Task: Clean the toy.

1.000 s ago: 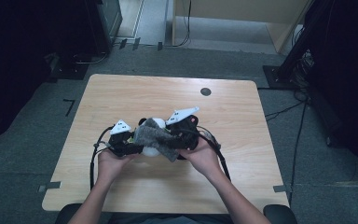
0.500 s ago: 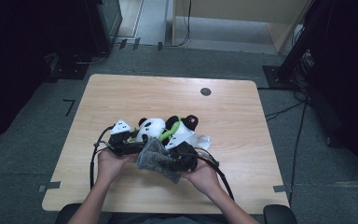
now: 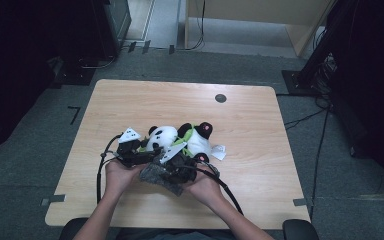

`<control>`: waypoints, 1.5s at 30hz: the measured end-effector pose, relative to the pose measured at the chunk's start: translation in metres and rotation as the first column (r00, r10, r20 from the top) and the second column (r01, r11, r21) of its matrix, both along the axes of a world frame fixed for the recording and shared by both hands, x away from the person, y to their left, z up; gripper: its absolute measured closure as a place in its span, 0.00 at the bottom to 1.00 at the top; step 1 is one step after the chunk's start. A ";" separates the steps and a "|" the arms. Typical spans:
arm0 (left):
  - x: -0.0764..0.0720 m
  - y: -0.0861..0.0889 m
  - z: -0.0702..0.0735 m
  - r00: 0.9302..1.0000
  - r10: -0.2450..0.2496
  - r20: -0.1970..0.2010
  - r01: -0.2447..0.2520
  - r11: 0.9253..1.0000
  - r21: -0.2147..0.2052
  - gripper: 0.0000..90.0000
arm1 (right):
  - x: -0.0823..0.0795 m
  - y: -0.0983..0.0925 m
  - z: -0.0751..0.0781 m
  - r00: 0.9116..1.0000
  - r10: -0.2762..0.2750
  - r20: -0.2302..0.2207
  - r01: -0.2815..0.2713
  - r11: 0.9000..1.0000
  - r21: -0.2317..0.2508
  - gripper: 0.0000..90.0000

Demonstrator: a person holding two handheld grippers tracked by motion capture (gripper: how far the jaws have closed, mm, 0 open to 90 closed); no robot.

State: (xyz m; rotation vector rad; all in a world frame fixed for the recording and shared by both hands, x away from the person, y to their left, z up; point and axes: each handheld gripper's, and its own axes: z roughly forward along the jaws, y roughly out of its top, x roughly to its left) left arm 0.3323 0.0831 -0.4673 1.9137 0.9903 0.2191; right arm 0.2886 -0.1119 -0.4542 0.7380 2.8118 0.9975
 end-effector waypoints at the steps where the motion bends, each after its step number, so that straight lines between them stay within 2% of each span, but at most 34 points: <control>1: 0.000 0.000 0.000 1.000 0.003 0.003 -0.003 1.000 0.003 0.45 | 0.001 0.000 -0.001 1.000 -0.009 0.007 0.009 1.000 -0.004 0.82; 3: 0.000 -0.001 0.000 1.000 0.004 0.012 -0.004 1.000 0.013 0.45 | 0.003 -0.003 -0.003 0.999 -0.031 0.017 0.031 0.999 -0.015 0.82; 11: -0.001 -0.003 -0.001 1.000 0.008 0.025 -0.008 0.999 0.031 0.46 | 0.000 -0.034 -0.001 0.992 -0.113 0.049 0.112 0.993 0.029 0.82; 14: -0.001 -0.003 -0.001 1.000 0.003 0.025 -0.004 0.999 0.034 0.46 | -0.005 -0.045 0.001 0.989 -0.128 0.069 0.125 0.991 0.055 0.82; 24: -0.001 -0.002 -0.002 1.000 0.000 0.024 -0.001 1.000 0.029 0.46 | -0.021 -0.068 0.005 0.981 -0.155 0.120 0.146 0.986 0.078 0.82; 31: 0.000 -0.002 -0.002 1.000 -0.002 0.018 0.001 1.000 0.025 0.47 | -0.024 -0.096 0.002 0.976 -0.202 0.078 0.193 0.975 0.114 0.82; 40: 0.002 -0.001 -0.002 1.000 -0.010 0.008 0.009 1.000 0.020 0.47 | -0.027 -0.125 0.002 0.969 -0.240 0.066 0.230 0.965 0.126 0.82; 45: 0.003 -0.001 -0.003 1.000 -0.013 0.001 0.013 1.000 0.010 0.47 | -0.029 -0.134 0.002 0.967 -0.245 0.073 0.236 0.965 0.112 0.82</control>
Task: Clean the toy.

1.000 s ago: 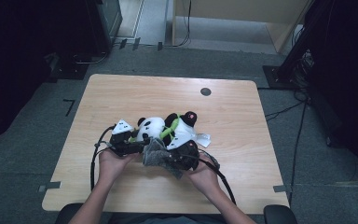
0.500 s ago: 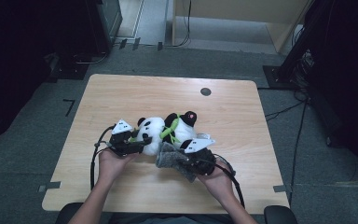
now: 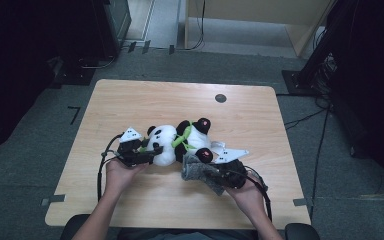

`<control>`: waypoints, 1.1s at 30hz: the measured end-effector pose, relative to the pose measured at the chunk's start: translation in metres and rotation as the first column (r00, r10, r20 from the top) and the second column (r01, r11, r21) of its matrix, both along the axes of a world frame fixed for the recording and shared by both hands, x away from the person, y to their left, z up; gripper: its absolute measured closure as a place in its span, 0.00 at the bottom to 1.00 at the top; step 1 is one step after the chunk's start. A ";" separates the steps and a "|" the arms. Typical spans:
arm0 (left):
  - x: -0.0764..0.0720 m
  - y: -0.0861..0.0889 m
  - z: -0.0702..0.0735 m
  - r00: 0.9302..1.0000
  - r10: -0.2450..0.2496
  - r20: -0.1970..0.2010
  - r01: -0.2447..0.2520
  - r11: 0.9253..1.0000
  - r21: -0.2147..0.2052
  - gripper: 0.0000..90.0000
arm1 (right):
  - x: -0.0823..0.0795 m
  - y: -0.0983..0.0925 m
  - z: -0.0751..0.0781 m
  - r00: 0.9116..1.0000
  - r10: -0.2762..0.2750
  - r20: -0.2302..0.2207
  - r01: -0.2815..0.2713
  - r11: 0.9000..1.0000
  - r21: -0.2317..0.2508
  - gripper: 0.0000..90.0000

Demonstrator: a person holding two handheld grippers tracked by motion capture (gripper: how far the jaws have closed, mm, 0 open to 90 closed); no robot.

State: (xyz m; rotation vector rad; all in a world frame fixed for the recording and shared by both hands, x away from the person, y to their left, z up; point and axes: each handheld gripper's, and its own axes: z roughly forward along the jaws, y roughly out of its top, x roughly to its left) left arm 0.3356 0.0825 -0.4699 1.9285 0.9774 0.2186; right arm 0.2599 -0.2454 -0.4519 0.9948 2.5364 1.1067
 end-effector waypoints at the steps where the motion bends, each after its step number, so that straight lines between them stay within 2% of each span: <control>1: 0.000 0.000 0.000 1.000 0.000 0.000 0.000 1.000 0.000 0.47 | -0.001 -0.003 0.000 1.000 -0.004 -0.001 0.004 1.000 -0.002 0.82; 6: 0.000 0.000 0.000 1.000 0.004 -0.002 -0.004 1.000 -0.001 0.47 | -0.003 -0.005 0.002 1.000 0.010 -0.013 -0.009 1.000 0.024 0.82; 13: 0.000 -0.001 0.000 1.000 0.012 0.003 -0.012 1.000 0.000 0.47 | -0.010 0.023 0.009 0.996 0.090 0.001 -0.090 0.995 0.049 0.82; 17: 0.000 -0.002 0.001 1.000 0.018 0.001 -0.018 1.000 0.000 0.46 | -0.007 0.042 0.008 0.990 0.142 -0.015 -0.141 0.989 0.053 0.82; 22: -0.001 -0.002 0.002 1.000 0.020 -0.001 -0.020 1.000 0.003 0.46 | 0.000 0.074 0.007 0.976 0.218 -0.017 -0.217 0.975 0.038 0.82; 25: -0.001 -0.003 0.002 1.000 0.019 0.000 -0.019 1.000 0.006 0.46 | 0.009 0.093 0.004 0.968 0.250 -0.036 -0.248 0.967 0.049 0.82; 28: -0.002 -0.003 0.002 1.000 0.021 0.001 -0.021 1.000 0.008 0.46 | 0.015 0.108 0.004 0.968 0.252 -0.010 -0.251 0.967 0.034 0.82; 31: -0.002 -0.003 0.003 1.000 0.021 0.002 -0.021 1.000 0.011 0.46 | 0.025 0.119 -0.001 0.976 0.218 0.012 -0.218 0.976 -0.006 0.81; 33: -0.003 -0.003 0.003 1.000 0.022 0.003 -0.022 1.000 0.012 0.46 | 0.031 0.121 -0.005 0.980 0.196 0.023 -0.196 0.981 -0.004 0.81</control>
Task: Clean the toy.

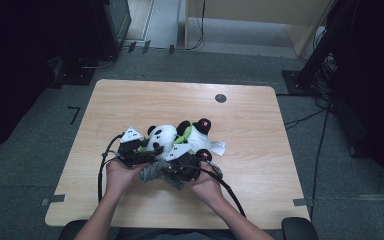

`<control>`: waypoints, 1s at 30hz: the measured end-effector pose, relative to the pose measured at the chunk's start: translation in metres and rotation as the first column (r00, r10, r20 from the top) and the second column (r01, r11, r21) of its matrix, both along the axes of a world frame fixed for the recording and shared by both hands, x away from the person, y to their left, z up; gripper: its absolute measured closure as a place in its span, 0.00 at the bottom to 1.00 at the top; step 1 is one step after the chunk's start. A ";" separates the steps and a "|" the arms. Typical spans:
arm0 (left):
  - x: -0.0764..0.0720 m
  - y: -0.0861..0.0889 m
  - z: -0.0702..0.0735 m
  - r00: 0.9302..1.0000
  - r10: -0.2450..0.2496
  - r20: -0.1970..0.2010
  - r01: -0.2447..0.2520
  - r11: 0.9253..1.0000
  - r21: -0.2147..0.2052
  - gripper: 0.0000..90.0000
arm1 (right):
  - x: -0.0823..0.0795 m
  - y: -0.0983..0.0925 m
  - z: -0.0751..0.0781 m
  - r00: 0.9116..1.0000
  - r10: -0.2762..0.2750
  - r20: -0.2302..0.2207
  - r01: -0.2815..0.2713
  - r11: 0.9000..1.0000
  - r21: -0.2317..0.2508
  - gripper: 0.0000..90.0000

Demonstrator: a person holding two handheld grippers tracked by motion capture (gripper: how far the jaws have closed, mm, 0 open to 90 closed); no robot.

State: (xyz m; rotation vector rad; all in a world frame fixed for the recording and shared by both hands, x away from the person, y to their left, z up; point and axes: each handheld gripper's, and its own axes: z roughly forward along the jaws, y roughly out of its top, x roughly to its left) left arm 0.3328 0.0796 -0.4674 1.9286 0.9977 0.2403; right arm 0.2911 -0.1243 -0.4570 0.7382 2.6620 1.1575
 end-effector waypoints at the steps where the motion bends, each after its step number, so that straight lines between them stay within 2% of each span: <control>1: 0.000 0.000 0.000 1.000 0.002 0.000 -0.002 1.000 -0.001 0.46 | 0.002 0.000 -0.001 1.000 -0.011 0.002 0.011 1.000 0.001 0.81; 3: 0.000 0.000 0.000 1.000 0.003 -0.001 -0.003 1.000 -0.001 0.46 | 0.004 0.000 -0.003 1.000 -0.022 0.014 0.022 1.000 -0.001 0.81; 7: 0.000 0.000 0.000 1.000 -0.001 0.000 0.001 1.000 0.004 0.46 | 0.000 -0.003 -0.003 0.997 -0.041 0.067 0.043 0.999 -0.033 0.81; 16: 0.001 0.000 -0.001 1.000 -0.006 0.003 0.006 1.000 0.003 0.46 | -0.003 -0.035 -0.004 0.993 -0.112 0.029 0.113 0.994 -0.006 0.82; 23: 0.001 0.000 0.000 1.000 -0.010 -0.002 0.010 1.000 0.005 0.46 | -0.015 -0.050 0.001 0.991 -0.118 0.058 0.119 0.993 -0.017 0.82; 27: 0.002 0.001 0.000 1.000 -0.014 -0.007 0.014 1.000 0.002 0.46 | -0.020 -0.063 0.006 0.987 -0.145 0.069 0.145 0.989 -0.004 0.82; 30: 0.003 0.002 0.000 1.000 -0.015 -0.010 0.015 1.000 0.000 0.46 | -0.020 -0.078 0.007 0.985 -0.162 0.055 0.161 0.987 0.019 0.82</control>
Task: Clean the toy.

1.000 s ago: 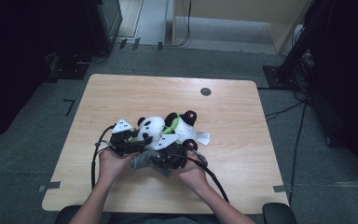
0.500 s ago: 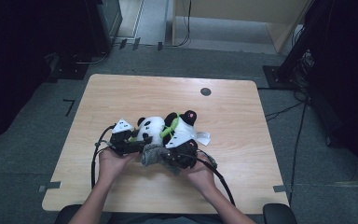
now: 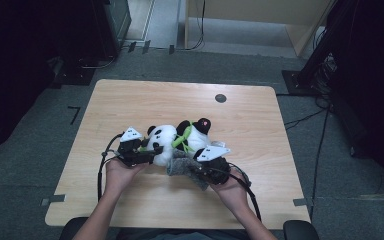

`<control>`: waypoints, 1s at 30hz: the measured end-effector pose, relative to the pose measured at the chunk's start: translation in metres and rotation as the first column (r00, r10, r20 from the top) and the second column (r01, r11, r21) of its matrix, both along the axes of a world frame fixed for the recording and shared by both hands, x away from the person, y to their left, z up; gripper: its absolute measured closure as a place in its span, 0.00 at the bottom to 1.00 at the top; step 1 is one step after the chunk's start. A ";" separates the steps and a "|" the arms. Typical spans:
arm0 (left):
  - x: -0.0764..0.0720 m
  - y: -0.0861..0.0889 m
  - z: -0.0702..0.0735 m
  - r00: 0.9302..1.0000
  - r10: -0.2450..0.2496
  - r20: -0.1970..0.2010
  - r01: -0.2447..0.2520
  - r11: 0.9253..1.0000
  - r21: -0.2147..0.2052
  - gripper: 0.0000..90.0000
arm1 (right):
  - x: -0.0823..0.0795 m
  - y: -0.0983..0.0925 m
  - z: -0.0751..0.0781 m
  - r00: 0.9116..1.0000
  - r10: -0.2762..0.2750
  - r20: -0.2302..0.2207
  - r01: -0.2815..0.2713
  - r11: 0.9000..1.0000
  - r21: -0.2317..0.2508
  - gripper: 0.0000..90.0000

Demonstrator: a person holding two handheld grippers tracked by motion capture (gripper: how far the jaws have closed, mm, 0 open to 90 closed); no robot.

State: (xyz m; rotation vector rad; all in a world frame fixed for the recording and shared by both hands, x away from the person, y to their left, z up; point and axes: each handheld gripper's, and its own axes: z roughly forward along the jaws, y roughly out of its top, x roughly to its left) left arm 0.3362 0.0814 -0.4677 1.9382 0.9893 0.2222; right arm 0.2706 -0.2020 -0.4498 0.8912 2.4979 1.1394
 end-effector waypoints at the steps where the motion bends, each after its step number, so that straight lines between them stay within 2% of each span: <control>1: 0.001 0.000 0.000 1.000 0.001 -0.006 -0.001 1.000 -0.004 0.46 | 0.000 -0.004 0.000 1.000 -0.005 -0.008 0.005 1.000 0.002 0.82; 4: 0.002 0.001 0.000 1.000 -0.002 -0.012 0.002 1.000 -0.005 0.47 | -0.002 -0.014 -0.003 1.000 -0.022 -0.016 0.021 0.999 -0.026 0.82; 8: 0.002 0.001 0.000 1.000 -0.007 -0.013 0.007 1.000 -0.004 0.47 | -0.002 -0.029 -0.004 0.998 -0.036 -0.045 0.035 0.999 -0.010 0.82; 20: 0.002 0.000 0.000 1.000 -0.016 -0.006 0.016 1.000 0.009 0.48 | -0.003 -0.063 -0.003 0.998 -0.051 -0.031 0.048 0.996 -0.074 0.81; 26: 0.003 0.001 0.000 1.000 -0.012 -0.013 0.012 1.000 -0.002 0.48 | 0.009 -0.083 -0.003 0.992 -0.111 -0.061 0.108 0.993 -0.051 0.81; 30: 0.004 0.000 0.000 1.000 -0.013 -0.014 0.012 1.000 -0.004 0.48 | 0.023 -0.086 -0.003 0.988 -0.130 -0.081 0.127 0.991 -0.038 0.81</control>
